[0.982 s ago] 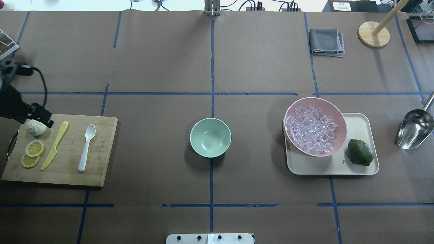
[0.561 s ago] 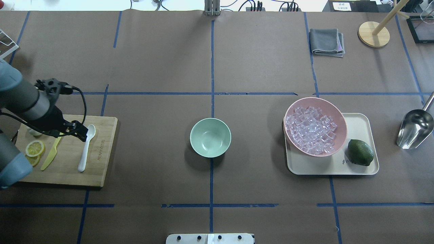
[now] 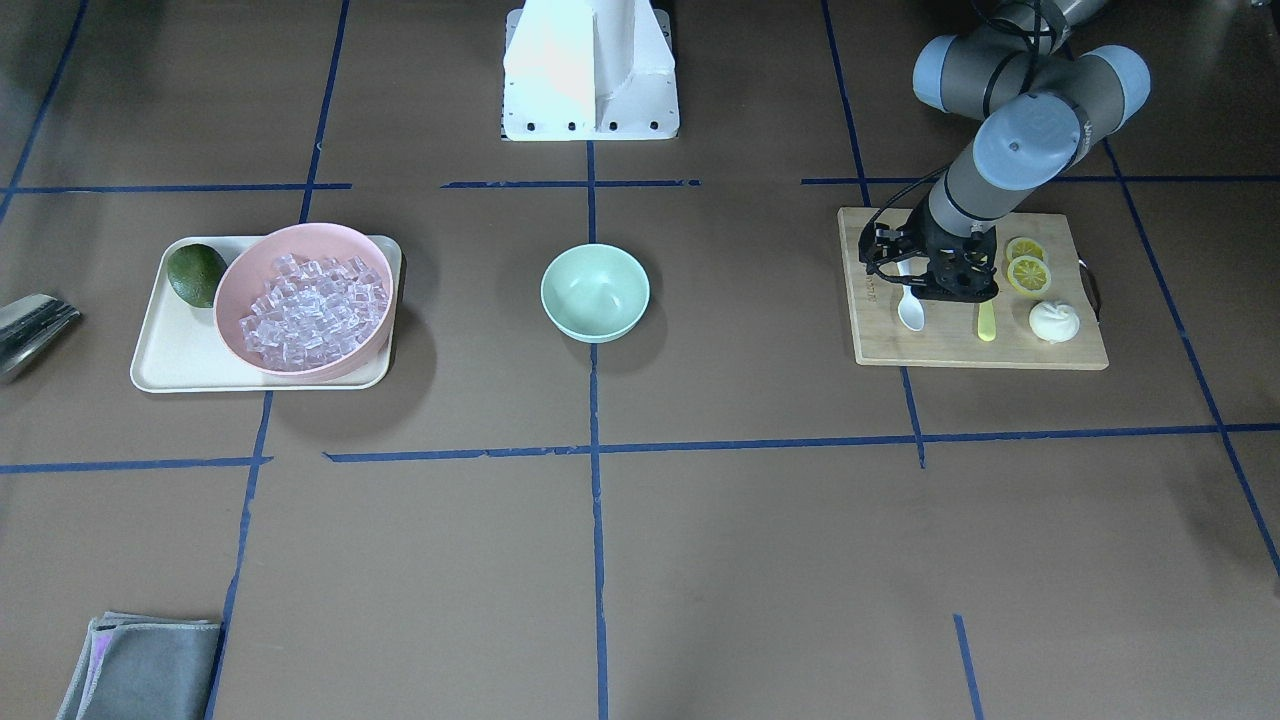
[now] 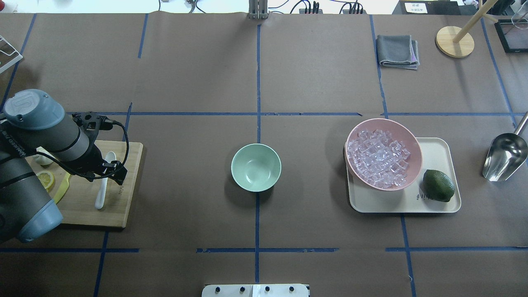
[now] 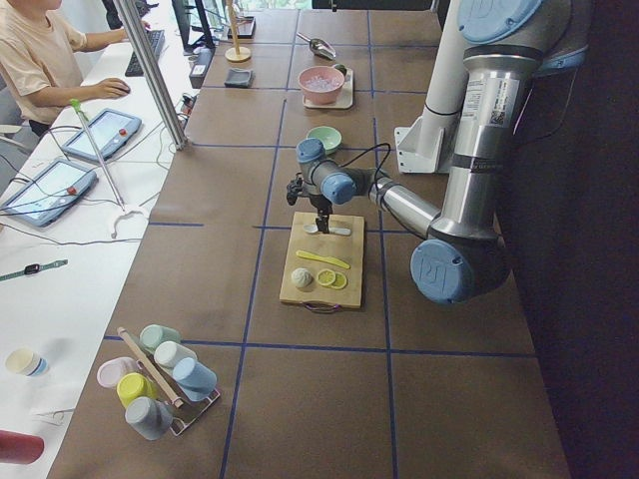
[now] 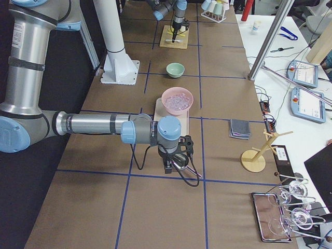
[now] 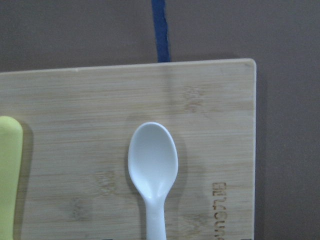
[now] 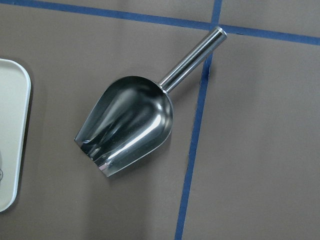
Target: Put spoon and ice into bowl
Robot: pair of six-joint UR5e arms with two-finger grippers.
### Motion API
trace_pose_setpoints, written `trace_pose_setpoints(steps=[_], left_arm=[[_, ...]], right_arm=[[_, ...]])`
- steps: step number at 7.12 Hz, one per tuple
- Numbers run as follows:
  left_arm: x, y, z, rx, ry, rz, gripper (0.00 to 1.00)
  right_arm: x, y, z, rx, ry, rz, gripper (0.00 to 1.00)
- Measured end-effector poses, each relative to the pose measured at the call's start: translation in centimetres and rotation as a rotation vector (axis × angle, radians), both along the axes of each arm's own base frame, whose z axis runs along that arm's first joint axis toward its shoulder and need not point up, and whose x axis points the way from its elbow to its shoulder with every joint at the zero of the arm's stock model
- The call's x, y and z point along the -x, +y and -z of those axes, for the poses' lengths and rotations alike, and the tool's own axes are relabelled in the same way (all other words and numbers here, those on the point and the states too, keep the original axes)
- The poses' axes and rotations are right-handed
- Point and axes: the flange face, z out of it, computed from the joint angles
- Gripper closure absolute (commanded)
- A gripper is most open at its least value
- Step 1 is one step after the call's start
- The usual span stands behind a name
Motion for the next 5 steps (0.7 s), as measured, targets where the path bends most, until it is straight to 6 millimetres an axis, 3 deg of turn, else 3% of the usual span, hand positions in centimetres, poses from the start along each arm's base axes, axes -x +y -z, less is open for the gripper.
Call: trace_pose_setpoints(steps=[4, 5], left_arm=[[-0.32, -0.27, -0.76, 0.004, -0.006, -0.001, 0.95], [-0.2, -0.29, -0.89, 0.005, -0.007, 0.0, 1.0]], right_arm=[[0.27, -0.06, 0.02, -0.002, 0.0, 0.008, 0.01], [0.27, -0.05, 0.02, -0.002, 0.0, 0.009, 0.01]])
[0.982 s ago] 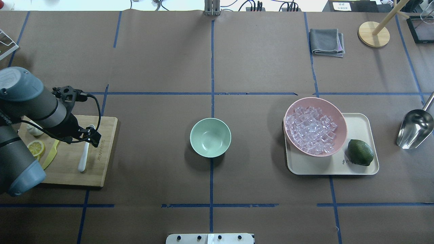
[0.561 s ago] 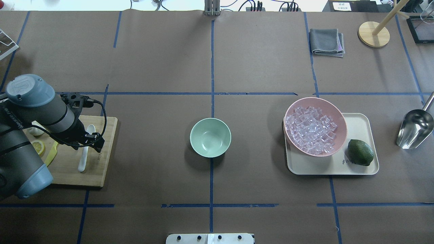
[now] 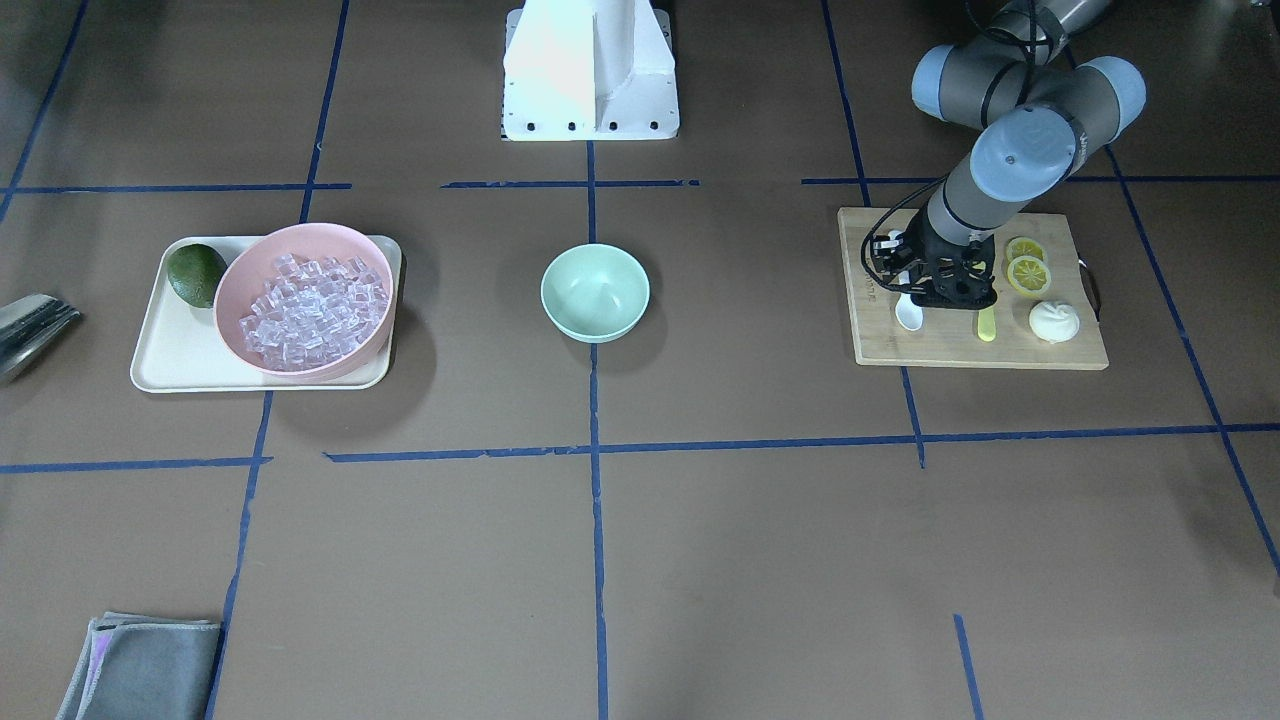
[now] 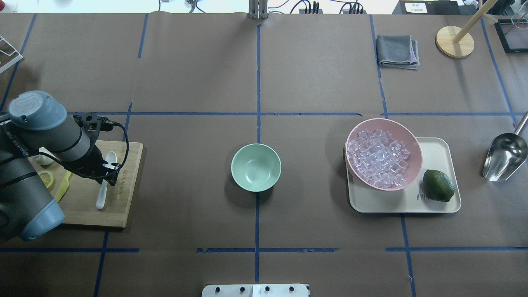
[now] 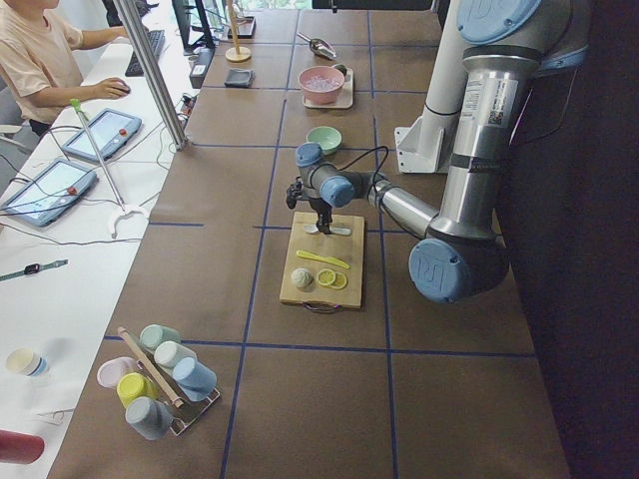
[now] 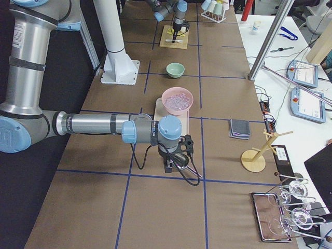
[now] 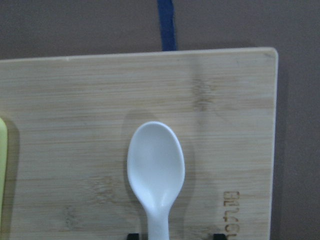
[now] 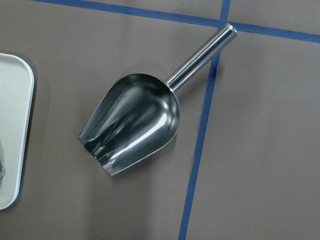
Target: Put spoon and ice into bowl
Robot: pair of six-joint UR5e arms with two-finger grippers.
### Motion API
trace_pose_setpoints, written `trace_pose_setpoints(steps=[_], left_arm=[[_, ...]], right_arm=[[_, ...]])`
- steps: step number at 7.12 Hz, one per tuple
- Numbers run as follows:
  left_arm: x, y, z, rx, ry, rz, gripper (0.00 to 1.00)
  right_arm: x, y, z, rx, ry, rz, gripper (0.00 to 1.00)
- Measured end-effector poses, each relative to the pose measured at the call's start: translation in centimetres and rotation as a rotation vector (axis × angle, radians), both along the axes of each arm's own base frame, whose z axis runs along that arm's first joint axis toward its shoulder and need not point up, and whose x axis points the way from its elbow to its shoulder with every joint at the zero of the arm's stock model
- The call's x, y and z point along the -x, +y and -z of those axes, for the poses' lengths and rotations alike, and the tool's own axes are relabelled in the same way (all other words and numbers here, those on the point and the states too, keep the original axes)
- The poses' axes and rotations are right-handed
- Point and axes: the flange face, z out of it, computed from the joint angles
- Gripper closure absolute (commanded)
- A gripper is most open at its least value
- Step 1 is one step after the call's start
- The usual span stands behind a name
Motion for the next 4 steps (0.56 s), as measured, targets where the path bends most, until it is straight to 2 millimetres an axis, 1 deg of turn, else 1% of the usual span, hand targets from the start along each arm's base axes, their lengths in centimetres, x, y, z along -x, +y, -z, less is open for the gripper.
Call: trace_pose_setpoints(steps=[2, 4], left_arm=[[0.2, 0.0, 0.0, 0.002, 0.001, 0.004, 1.0], [0.2, 0.0, 1.2, -0.005, 0.017, 0.013, 1.0]], right_arm=[[0.0, 0.1, 0.0, 0.0, -0.001, 0.001, 0.01], [0.0, 0.1, 0.0, -0.001, -0.001, 0.002, 0.01]])
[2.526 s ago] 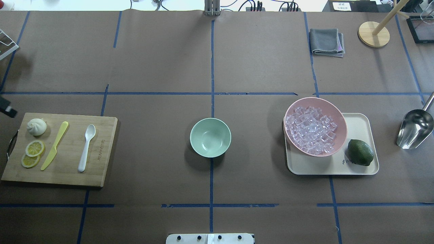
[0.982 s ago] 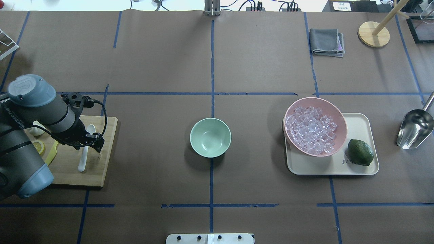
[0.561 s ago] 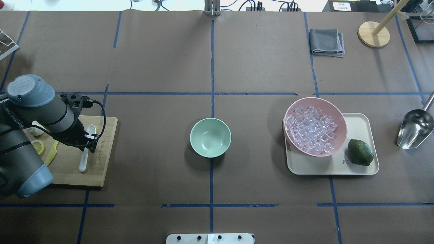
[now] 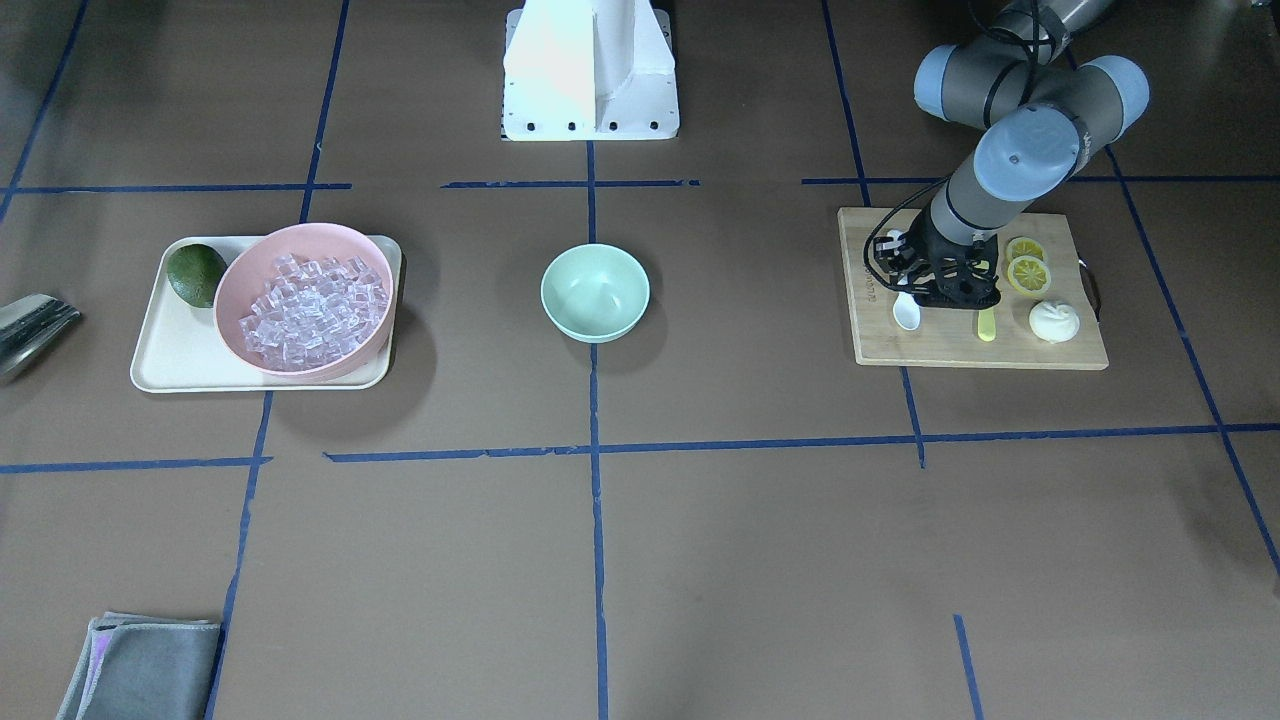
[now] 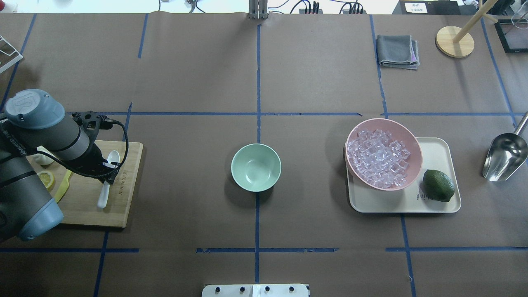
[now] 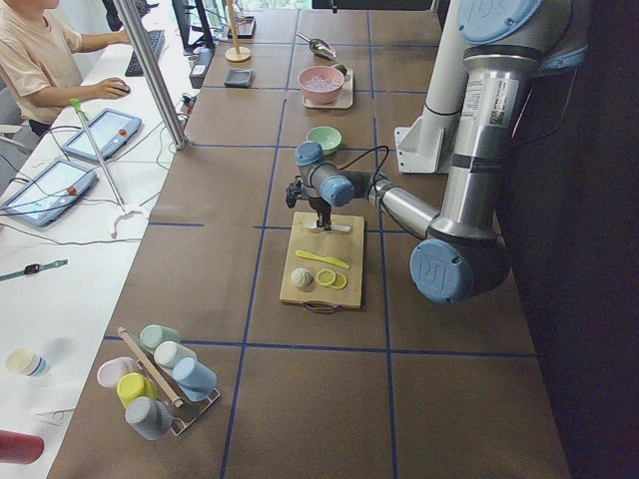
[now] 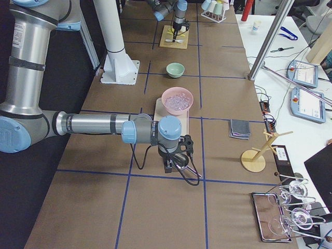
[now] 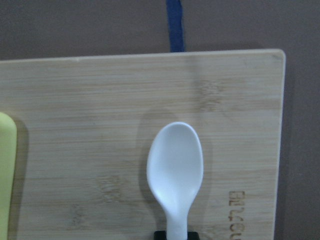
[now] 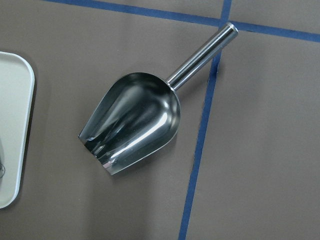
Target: Put spoon and ice into bowl
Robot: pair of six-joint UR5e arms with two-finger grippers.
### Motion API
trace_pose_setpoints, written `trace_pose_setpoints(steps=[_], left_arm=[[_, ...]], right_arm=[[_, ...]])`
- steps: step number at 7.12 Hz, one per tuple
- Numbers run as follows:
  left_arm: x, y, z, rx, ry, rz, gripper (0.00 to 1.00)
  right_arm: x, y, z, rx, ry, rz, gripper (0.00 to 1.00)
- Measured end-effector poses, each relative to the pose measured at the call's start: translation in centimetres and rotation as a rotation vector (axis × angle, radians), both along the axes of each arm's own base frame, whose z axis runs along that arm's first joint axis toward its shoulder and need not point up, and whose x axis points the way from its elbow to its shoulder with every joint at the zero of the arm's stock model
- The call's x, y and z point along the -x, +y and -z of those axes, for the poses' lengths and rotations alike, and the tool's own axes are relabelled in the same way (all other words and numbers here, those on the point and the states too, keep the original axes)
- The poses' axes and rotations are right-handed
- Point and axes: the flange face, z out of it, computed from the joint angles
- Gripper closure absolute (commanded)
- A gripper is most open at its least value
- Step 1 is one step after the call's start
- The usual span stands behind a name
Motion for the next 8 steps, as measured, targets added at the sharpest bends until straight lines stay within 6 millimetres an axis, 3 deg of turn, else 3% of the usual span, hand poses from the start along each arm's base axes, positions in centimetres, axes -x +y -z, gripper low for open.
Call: trace_pose_setpoints(steps=[1, 2, 3, 5, 6, 8], left_arm=[[-0.4, -0.3, 2.2, -0.005, 0.028, 0.018, 1.0], [-1.5, -1.2, 6.6, -0.008, 0.078, 0.052, 1.0], [-4.0, -1.9, 11.6, -0.002, 0.126, 0.076, 1.0], [-11.3, -1.8, 20.7, 0.003, 0.184, 0.041, 1.0], [-14.5, -2.0, 24.1, 0.001, 0.196, 0.02, 1.0], [-18.8, -1.7, 28.1, 0.008, 0.206, -0.006, 0.93]], right_arm=[[0.0, 0.0, 0.0, 0.0, 0.0, 0.0, 0.01], [0.0, 0.0, 0.0, 0.0, 0.0, 0.0, 0.01], [0.0, 0.0, 0.0, 0.001, 0.0, 0.0, 0.01], [0.1, 0.0, 0.1, 0.0, -0.001, 0.001, 0.01], [0.1, -0.1, 0.1, -0.001, -0.001, 0.002, 0.01], [0.3, -0.1, 0.1, 0.0, -0.011, 0.005, 0.01]])
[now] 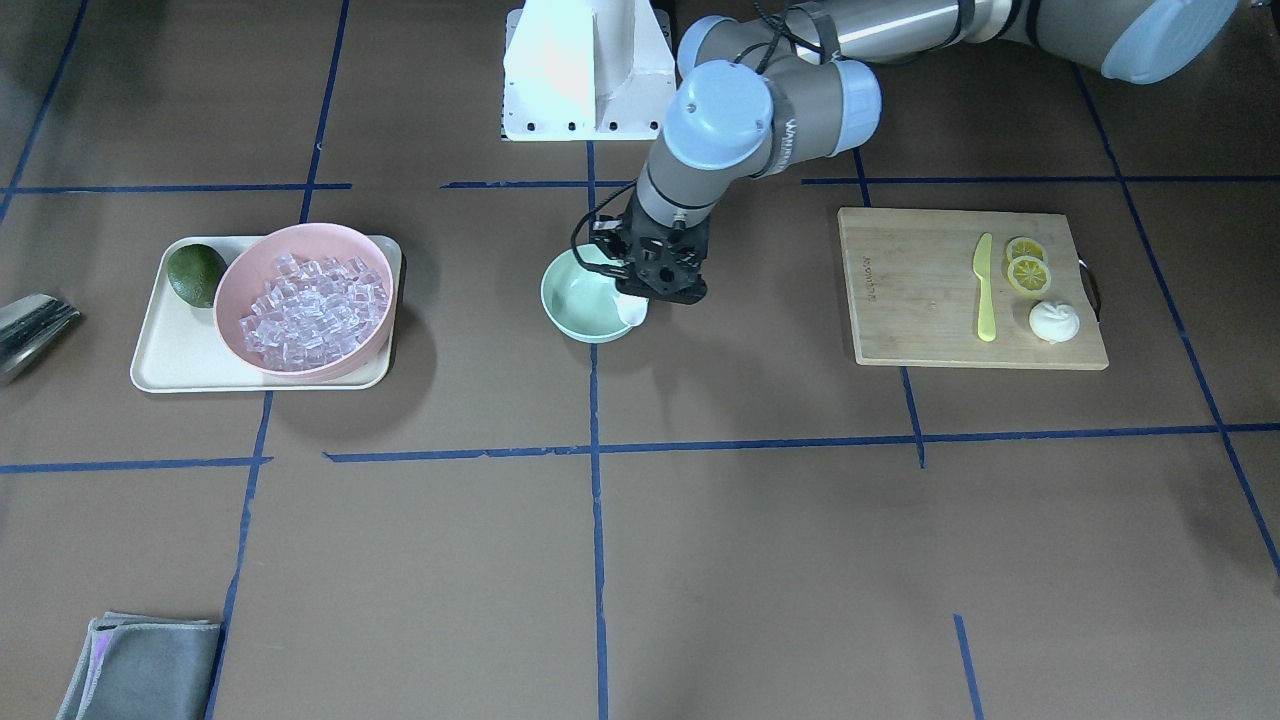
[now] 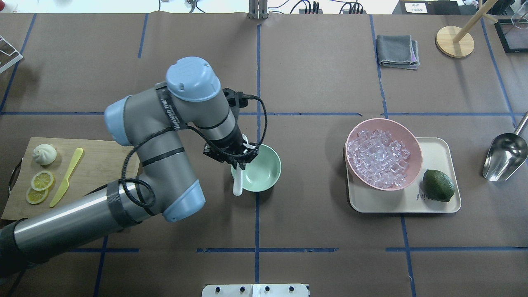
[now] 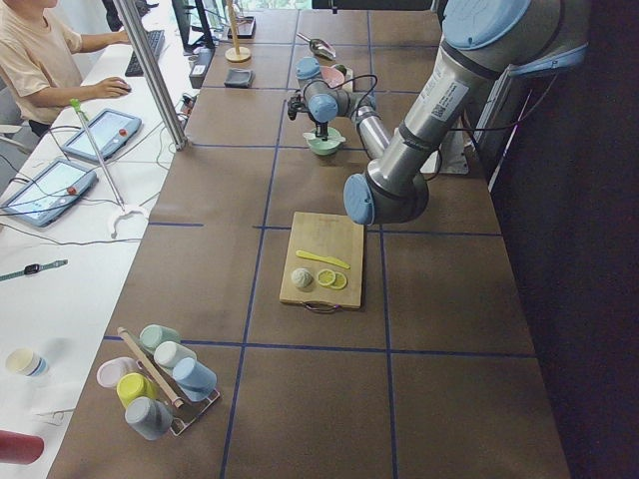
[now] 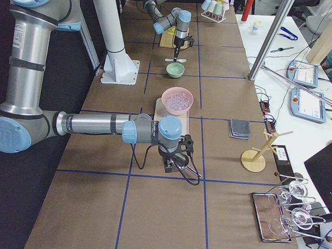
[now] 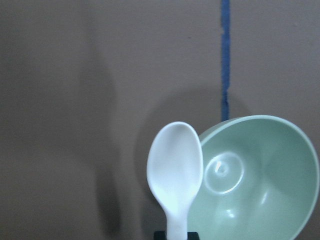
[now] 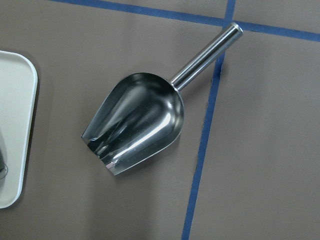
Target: Put spoon and ice into bowl
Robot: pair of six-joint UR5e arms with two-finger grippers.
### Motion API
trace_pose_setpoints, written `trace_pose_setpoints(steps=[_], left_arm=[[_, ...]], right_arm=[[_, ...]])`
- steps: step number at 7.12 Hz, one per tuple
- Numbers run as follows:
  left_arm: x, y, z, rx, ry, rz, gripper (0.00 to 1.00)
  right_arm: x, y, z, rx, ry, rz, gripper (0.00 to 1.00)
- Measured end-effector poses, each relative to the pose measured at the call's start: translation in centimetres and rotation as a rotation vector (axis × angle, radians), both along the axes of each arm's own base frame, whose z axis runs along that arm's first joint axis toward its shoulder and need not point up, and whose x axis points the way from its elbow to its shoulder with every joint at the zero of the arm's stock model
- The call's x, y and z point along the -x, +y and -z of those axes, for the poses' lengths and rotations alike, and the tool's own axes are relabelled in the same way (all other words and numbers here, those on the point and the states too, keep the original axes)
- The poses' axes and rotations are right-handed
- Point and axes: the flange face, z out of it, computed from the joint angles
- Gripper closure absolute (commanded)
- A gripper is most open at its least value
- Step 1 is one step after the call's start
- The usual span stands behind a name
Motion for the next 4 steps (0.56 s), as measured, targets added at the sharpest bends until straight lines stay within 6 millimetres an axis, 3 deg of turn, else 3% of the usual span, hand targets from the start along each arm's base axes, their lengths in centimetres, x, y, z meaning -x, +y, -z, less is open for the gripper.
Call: trace_pose_setpoints(steps=[1, 2, 4], left_arm=[[-1.06, 0.84, 0.73, 0.013, 0.002, -0.007, 0.67], [-1.53, 1.41, 1.03, 0.023, 0.002, -0.009, 0.27], [-1.75, 1.84, 1.2, 0.035, 0.003, -0.005, 0.13]], right_arm=[[0.14, 0.0, 0.07, 0.002, -0.013, 0.001, 0.01], [0.26, 0.01, 0.09, 0.005, -0.021, 0.002, 0.0], [0.6, -0.07, 0.3, 0.015, -0.062, 0.001, 0.0]])
